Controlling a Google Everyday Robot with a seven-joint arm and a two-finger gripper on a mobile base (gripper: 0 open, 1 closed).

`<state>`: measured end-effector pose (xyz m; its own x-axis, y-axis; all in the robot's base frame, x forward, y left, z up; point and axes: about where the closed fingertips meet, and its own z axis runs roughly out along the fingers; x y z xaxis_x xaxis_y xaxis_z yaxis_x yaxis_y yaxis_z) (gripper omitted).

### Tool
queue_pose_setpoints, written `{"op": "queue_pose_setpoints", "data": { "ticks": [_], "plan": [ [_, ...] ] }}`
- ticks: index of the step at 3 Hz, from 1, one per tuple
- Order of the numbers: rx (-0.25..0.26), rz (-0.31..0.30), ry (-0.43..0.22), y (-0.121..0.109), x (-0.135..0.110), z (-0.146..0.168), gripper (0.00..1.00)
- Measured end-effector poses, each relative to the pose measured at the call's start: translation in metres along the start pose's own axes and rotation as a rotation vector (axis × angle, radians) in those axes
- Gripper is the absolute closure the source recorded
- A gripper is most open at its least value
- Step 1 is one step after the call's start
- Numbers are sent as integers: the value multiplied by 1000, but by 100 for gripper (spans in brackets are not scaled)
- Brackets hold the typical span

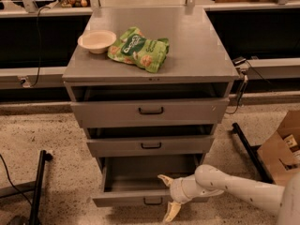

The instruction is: Close bottom drawer

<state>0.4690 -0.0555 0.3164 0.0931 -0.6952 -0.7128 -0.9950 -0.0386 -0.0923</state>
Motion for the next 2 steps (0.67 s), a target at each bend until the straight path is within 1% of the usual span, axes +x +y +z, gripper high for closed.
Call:
{"op": "queue_pose_setpoints", "data": {
  "ticks": [1, 2],
  "plan": [
    [-40, 35, -5, 13, 43, 29, 0],
    [-57, 51, -5, 24, 71, 41, 0]
  ]
}}
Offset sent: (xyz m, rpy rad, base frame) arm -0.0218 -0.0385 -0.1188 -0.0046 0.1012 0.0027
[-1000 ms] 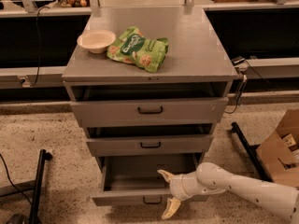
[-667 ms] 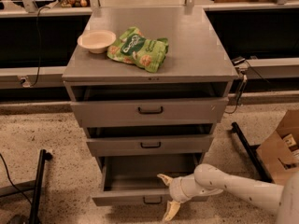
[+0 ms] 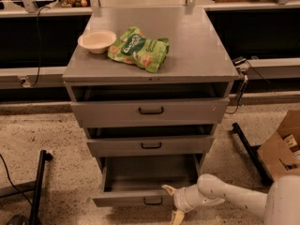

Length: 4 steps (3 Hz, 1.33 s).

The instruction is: Close bottom drawer

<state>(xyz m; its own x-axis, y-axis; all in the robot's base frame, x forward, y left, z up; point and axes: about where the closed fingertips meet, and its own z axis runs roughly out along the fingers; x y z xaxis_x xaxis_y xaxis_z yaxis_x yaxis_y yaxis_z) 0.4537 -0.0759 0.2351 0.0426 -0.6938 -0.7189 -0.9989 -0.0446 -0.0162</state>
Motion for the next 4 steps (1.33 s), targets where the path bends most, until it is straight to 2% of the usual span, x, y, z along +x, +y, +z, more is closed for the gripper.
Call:
{"op": "queue_pose_setpoints", "data": {
  "ticks": [1, 3, 4],
  "plan": [
    [64, 19, -26, 2, -1, -13, 0],
    [75, 30, -20, 5, 5, -18, 0],
    [75, 20, 9, 16, 25, -27, 18]
  ]
}}
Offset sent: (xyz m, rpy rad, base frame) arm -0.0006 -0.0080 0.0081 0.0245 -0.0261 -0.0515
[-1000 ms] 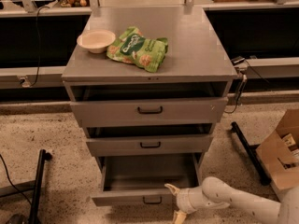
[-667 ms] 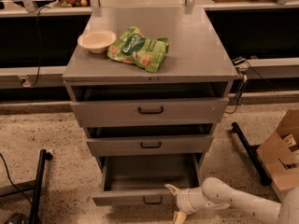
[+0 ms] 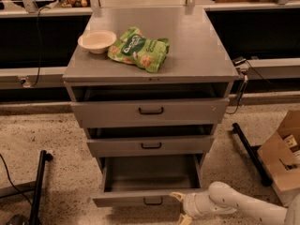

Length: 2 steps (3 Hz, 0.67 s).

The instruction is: Close bottom drawer

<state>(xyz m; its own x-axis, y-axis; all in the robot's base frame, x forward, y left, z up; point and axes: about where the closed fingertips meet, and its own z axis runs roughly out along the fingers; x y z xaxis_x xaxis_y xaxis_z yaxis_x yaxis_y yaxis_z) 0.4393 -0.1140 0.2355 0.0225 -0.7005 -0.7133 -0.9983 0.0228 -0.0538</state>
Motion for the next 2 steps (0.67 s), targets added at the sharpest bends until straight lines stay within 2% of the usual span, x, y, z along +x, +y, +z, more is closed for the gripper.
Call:
{"op": "queue_pose_setpoints", "data": {
  "ticks": [1, 2],
  "plan": [
    [7, -53, 6, 6, 14, -5, 41],
    [3, -56, 3, 7, 13, -4, 64]
  ]
}}
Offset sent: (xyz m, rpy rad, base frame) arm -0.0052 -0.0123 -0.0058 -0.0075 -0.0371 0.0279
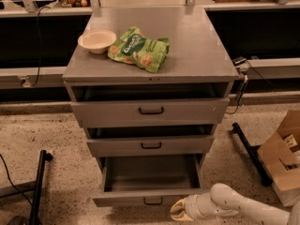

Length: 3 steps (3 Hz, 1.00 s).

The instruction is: Close bottom drawer

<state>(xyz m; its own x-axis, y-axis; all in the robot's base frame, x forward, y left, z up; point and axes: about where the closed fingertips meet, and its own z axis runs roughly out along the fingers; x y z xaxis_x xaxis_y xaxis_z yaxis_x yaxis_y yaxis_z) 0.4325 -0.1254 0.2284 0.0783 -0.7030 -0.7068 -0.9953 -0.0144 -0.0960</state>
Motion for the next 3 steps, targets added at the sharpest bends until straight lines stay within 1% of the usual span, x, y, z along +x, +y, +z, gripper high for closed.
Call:
{"op": "queue_pose_setpoints", "data": {
  "ticks": [1, 2, 3],
  "plan": [
    [-14, 12, 24, -1, 4, 10, 87],
    [4, 53, 67, -14, 38, 41, 100],
    [59, 73, 50, -26, 70, 64, 100]
  ]
}}
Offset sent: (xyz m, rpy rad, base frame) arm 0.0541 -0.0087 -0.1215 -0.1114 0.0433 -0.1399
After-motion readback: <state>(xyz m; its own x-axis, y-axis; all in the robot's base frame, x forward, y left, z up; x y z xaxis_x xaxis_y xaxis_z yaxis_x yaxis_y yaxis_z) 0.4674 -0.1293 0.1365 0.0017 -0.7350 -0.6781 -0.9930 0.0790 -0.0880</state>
